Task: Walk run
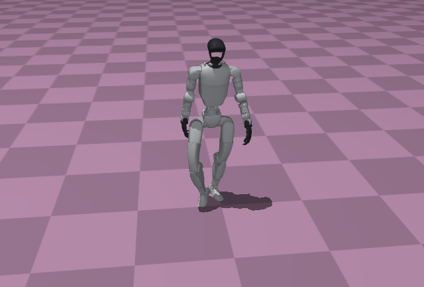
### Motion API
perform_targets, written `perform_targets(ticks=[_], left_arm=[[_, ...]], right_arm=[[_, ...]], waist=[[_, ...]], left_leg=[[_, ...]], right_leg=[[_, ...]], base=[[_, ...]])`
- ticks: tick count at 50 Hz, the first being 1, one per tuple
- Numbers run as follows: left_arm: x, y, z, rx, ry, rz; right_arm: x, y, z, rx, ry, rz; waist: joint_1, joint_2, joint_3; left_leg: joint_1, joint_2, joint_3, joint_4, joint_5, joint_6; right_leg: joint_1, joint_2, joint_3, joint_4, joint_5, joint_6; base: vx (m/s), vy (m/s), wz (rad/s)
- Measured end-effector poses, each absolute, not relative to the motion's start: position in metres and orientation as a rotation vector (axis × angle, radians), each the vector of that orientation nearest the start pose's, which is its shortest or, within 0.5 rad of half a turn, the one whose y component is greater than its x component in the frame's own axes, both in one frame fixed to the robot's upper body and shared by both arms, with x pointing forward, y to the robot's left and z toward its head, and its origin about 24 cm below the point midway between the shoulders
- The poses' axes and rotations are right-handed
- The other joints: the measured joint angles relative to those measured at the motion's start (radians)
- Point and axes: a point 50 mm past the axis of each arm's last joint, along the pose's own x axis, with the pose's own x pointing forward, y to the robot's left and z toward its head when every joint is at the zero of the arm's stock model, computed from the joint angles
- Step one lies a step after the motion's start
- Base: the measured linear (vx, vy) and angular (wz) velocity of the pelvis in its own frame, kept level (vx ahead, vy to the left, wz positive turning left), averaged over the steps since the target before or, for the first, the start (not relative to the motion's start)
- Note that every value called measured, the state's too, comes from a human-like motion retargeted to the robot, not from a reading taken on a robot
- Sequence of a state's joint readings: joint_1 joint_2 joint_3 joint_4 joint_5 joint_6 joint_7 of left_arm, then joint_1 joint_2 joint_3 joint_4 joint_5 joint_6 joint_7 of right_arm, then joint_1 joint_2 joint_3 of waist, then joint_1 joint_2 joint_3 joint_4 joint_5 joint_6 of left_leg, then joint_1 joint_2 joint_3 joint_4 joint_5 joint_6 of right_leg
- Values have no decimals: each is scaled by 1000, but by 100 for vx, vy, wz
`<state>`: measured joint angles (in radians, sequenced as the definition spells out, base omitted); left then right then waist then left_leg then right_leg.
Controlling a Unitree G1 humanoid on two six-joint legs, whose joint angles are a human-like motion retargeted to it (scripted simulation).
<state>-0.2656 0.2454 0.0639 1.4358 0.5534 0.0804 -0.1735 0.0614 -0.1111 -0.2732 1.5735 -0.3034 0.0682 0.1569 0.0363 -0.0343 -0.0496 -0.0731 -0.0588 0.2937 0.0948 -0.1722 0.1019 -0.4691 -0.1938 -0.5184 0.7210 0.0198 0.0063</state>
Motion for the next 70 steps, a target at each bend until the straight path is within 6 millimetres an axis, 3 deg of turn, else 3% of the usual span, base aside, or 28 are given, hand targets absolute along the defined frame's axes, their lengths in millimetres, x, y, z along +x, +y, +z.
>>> perform_targets(ticks=[3,5,8,10,12,13,15,17,18,20,23,26,29,33,35,37,40,43,45,48,52,54,57,61,63,65,68,70], left_arm=[[194,242,-125,602,1150,-269],[223,239,-109,614,1040,-272],[243,225,-97,605,919,-300],[241,214,-100,580,887,-316],[220,213,-114,556,934,-337],[205,214,-122,549,978,-347],[170,213,-141,547,1089,-376],[130,214,-157,548,1245,-385],[111,217,-162,552,1333,-387],[75,225,-168,546,1509,-384],[24,230,-170,473,1738,-376],[-28,230,-167,371,1889,-363],[-72,225,-162,295,1992,-327],[-109,214,-154,218,2106,-313],[-120,211,-150,175,2166,-331],[-124,212,-147,142,2213,-361],[-119,214,-147,156,2226,-407],[-100,212,-154,197,2154,-426],[-79,215,-160,230,2080,-439],[-26,226,-169,308,1888,-370],[60,232,-169,377,1538,-97],[102,229,-163,382,1367,-57],[156,227,-146,373,1194,-129],[209,229,-118,412,1066,-278],[224,228,-108,455,1012,-324],[227,228,-105,496,977,-335],[201,226,-121,524,1025,-342],[166,223,-139,525,1114,-363]], right_arm=[[-47,-179,-177,135,1762,-22],[-57,-173,-175,185,1801,-52],[-70,-170,-172,228,1850,-57],[-76,-171,-171,226,1883,-59],[-82,-173,-169,198,1910,-56],[-83,-173,-169,188,1917,-47],[-78,-171,-170,191,1909,-33],[-66,-174,-172,166,1871,7],[-57,-177,-174,148,1841,32],[-28,-187,-177,63,1765,70],[27,-205,-177,-165,1600,76],[82,-222,-169,-350,1360,90],[132,-228,-153,-420,1155,102],[185,-221,-131,-363,980,109],[201,-213,-124,-302,921,111],[204,-205,-123,-233,905,109],[182,-196,-137,-147,977,96],[131,-190,-160,-123,1155,126],[93,-186,-171,-125,1295,127],[51,-191,-178,-119,1462,98],[13,-186,-181,-87,1586,32],[-7,-184,-181,-56,1631,-25],[-34,-181,-179,-14,1695,-72],[-62,-175,-175,58,1800,-41],[-72,-173,-173,100,1849,-9],[-78,-176,-170,132,1883,8],[-78,-181,-169,129,1915,-13],[-71,-180,-170,135,1901,-42]], waist=[[-69,-21,4],[-102,-26,0],[-120,-29,-20],[-118,-27,-41],[-125,-39,-61],[-133,-52,-59],[-148,-77,-53],[-94,-159,-40],[-77,-193,-29],[-49,-233,0],[1,-195,28],[51,-146,26],[114,-102,28],[181,-62,42],[197,-73,36],[212,-69,30],[224,-47,11],[228,-23,-13],[187,26,-23],[188,64,-7],[92,36,14],[46,30,11],[-22,11,13],[-99,-18,16],[-120,-18,3],[-118,-20,-9],[-110,-35,-51],[-134,-27,-60]], left_leg=[[82,-50,-80,-26,-46,-6],[134,-65,-119,-38,-78,-7],[191,-62,-154,-23,-95,-42],[219,-57,-164,7,-52,-84],[260,-66,-133,50,82,-122],[283,-70,-86,85,192,-123],[287,-7,83,225,433,-83],[268,-19,252,415,549,-7],[237,-14,278,517,539,31],[139,42,330,723,384,78],[-90,103,267,867,265,23],[-260,93,218,760,191,-21],[-378,113,239,534,119,-18],[-510,85,141,200,115,-42],[-570,66,96,111,118,-5],[-577,65,113,106,129,5],[-536,86,147,185,210,39],[-488,139,86,295,140,39],[-401,165,38,314,55,42],[-273,196,57,272,-1,35],[-121,94,54,121,-12,37],[-66,56,30,67,-20,35],[18,5,-13,10,-47,20],[140,-44,-83,-36,-96,-8],[182,-39,-106,-33,-105,-41],[220,-36,-114,-12,-79,-81],[264,-56,-96,44,100,-138],[283,-17,8,138,329,-112]], right_leg=[[-99,2,-4,-320,-76,-13],[-173,35,87,-499,-84,-12],[-232,37,113,-542,-106,-15],[-232,16,86,-453,-105,-53],[-198,3,27,-407,-37,-99],[-196,5,129,-354,-34,-101],[-138,-43,187,-296,-87,-94],[-46,-83,222,-300,-152,-90],[-2,-116,201,-300,-176,-85],[86,-152,152,-320,-207,-71],[241,-47,98,-456,-200,-60],[370,63,43,-584,-196,-58],[475,144,58,-656,-217,-38],[589,202,114,-696,-259,-6],[617,189,131,-687,-270,16],[648,190,160,-660,-248,53],[700,214,208,-601,-104,115],[690,193,183,-437,264,116],[646,202,120,-245,431,91],[491,136,72,77,285,-8],[209,30,30,230,97,-11],[111,5,-20,137,24,-20],[-16,-19,-60,-118,-53,-39],[-159,22,113,-497,-74,-4],[-213,24,168,-549,-80,16],[-225,3,147,-485,-86,-9],[-205,-20,89,-381,10,-73],[-173,-31,163,-300,-29,-93]], base=[[96,-23,122],[74,-23,105],[108,-33,66],[115,-28,26],[123,-30,11],[145,-40,34],[139,-37,38],[116,-37,-51],[114,-42,-28],[100,-39,4],[82,-28,-18],[70,-20,-56],[122,-22,-98],[101,-7,-89],[93,-6,-47],[104,-4,-38],[136,3,-22],[136,5,-38],[130,2,15],[107,-1,-35],[85,-6,48],[81,-7,84],[96,-19,94],[91,-29,104],[104,-36,70],[108,-36,18],[117,-34,-2],[144,-44,59]])
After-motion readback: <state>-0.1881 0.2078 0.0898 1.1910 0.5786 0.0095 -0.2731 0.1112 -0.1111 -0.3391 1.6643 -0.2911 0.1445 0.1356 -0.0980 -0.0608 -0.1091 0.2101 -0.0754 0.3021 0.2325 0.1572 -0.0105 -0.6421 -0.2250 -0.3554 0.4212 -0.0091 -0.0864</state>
